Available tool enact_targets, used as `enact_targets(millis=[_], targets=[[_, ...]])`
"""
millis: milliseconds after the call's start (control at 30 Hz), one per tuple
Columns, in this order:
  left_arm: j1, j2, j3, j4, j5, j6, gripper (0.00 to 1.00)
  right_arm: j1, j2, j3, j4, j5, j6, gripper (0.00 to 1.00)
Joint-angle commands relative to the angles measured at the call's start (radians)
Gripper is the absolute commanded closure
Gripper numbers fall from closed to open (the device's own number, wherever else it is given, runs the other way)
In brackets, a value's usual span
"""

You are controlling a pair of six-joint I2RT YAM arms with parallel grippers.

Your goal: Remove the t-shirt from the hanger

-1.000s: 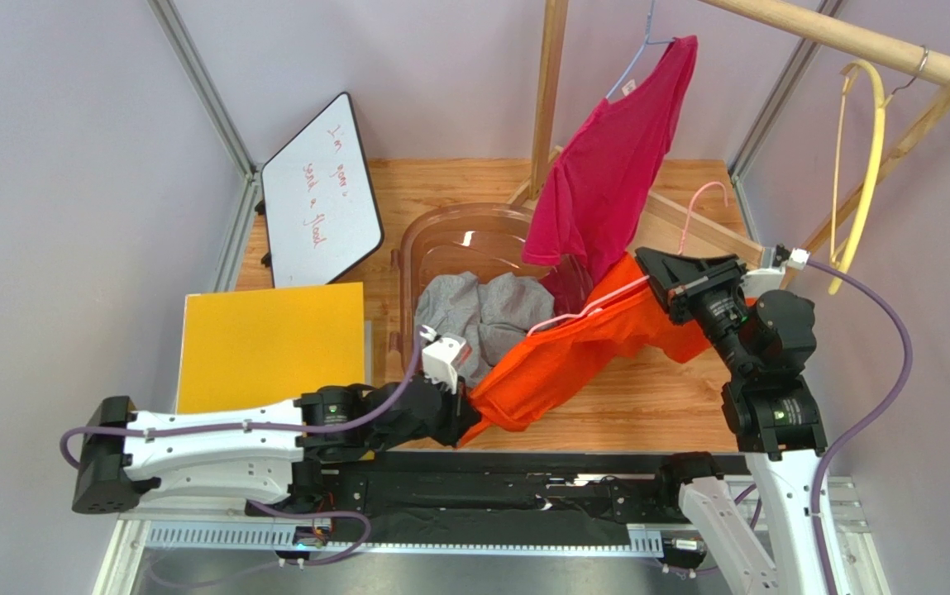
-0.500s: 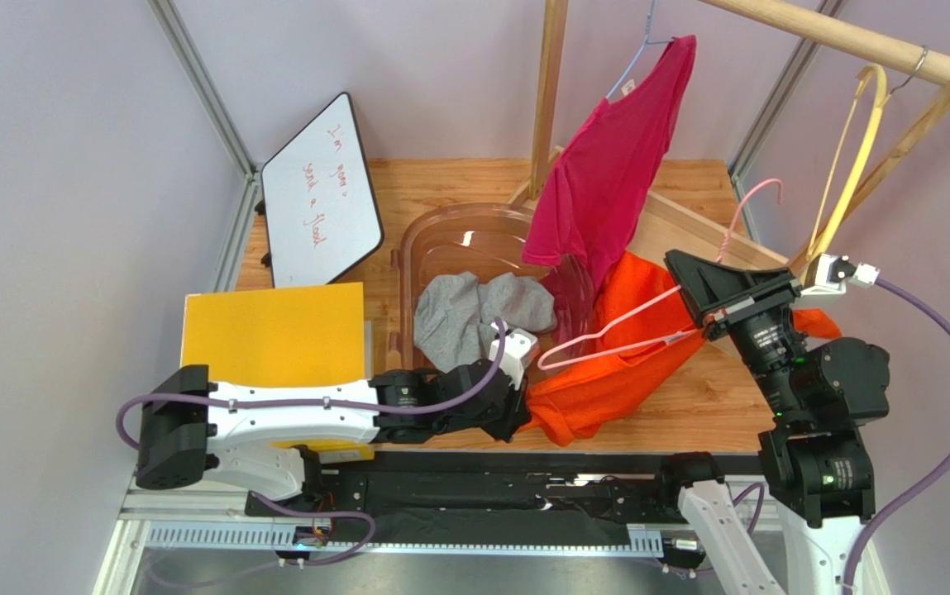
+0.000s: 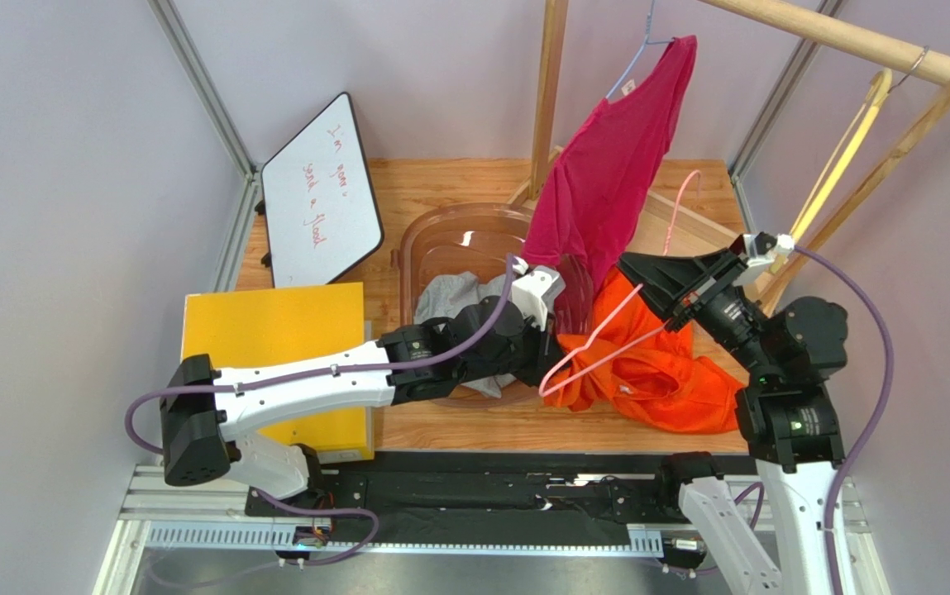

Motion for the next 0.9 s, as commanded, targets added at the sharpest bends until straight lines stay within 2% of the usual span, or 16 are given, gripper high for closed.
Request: enact_targets(millis=[0,133,200,367,433,533,567,767,867], targets=[[0.028,-0.042,0.115,-0.037,-0.02,0.075,1.0,-0.002,-0.001,0.234,-0.014,-0.052,-0.129,1.0],[0.078,-0.14,0.212,-0.137,-0.077,0.155,1.0,-0.002,-0.027,0.353,-0.145,0.053,-0.313,1.0],[0.114,-0.178,0.285,-0.164,-0.086,0.224,1.0,-0.002,-0.06,0.379,-0.188,0.127,-0.361,1.0],[0.188,-0.204,0.507,-0.223,-0.118,0.382,1.0,-0.003,-0.096,0.44,-0.301,0.188,-0.47,1.0],[0.22,-0.183,0.58,-0.229,-0.111,0.438,1.0,-0.002,-0.099,0.45,-0.332,0.192,-0.482,1.0],[0.303,-0.102,0.771,-0.278,-0.089,0.481,1.0,-0.002,-0.111,0.45,-0.369,0.201,-0.507,1.0],[0.343,-0.076,0.88,-0.293,-0.083,0.488,1.0,-0.002,-0.113,0.445,-0.375,0.207,-0.51,1.0],[0.462,0.121,1.231,-0.307,-0.062,0.54,1.0,-0.002,-0.116,0.425,-0.412,0.224,-0.534,1.0],[0.519,0.176,1.293,-0.306,-0.016,0.502,1.0,-0.003,-0.106,0.414,-0.411,0.227,-0.544,1.0]])
